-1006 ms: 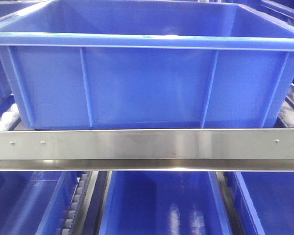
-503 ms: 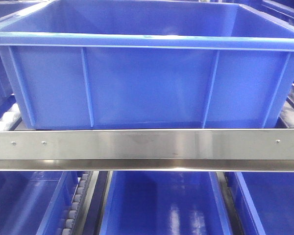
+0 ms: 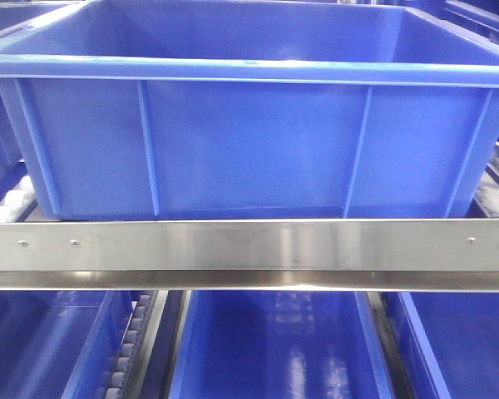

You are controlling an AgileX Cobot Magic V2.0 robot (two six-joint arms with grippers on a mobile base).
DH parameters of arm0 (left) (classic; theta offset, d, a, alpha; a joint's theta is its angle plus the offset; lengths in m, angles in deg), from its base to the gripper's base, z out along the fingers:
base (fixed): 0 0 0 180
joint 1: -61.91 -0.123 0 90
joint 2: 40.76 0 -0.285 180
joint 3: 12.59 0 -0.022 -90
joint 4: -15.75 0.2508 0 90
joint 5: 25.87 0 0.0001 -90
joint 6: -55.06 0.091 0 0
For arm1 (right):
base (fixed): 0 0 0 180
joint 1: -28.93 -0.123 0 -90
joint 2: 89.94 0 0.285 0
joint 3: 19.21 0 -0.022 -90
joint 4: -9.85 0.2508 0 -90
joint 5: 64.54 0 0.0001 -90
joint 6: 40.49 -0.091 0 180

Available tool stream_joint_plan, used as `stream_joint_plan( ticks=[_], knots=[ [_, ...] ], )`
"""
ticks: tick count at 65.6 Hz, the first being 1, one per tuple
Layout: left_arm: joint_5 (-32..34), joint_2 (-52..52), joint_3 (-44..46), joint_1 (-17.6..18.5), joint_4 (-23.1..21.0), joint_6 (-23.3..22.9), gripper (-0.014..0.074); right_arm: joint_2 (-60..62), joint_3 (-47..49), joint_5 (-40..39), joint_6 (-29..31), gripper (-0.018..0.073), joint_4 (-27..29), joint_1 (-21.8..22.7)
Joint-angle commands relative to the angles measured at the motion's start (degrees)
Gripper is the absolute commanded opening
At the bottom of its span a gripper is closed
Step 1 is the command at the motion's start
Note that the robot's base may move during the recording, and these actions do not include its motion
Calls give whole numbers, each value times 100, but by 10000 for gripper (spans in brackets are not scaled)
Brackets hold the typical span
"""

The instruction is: Grab silver tray and place in blue box

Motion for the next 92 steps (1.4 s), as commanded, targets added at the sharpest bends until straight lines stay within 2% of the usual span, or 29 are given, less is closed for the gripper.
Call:
stream_joint_plan(
  ticks=[1,4,10,21,25,30,36,44,92],
  knots=[
    [297,-367,16,-388,-958,1240,-93,122,-12,-479,51,49,-4,34],
    [286,-651,-191,-673,-1394,1551,-93,122,-12,-479,51,49,-4,34],
    [328,-1325,-712,-1282,-1671,1551,-93,122,-12,-479,51,49,-4,34],
    [384,-2099,-1417,-1826,-1768,1519,-93,122,-12,-479,51,49,-4,34],
    [473,-2052,-1520,-1948,-1840,1519,-93,122,-12,-479,51,49,-4,34],
    [543,-2052,-1650,-2017,-1856,1519,-93,122,-12,-485,51,49,-4,34],
    [1012,-2063,-1960,-2022,-1856,1519,-93,122,-12,-479,51,49,-4,34],
    [717,-2063,-1943,-2022,-1856,1519,-93,122,-12,-479,51,49,-4,34],
    [717,-2063,-1943,-2022,-1856,1519,-93,122,-12,-479,51,49,-4,34]
  ],
)
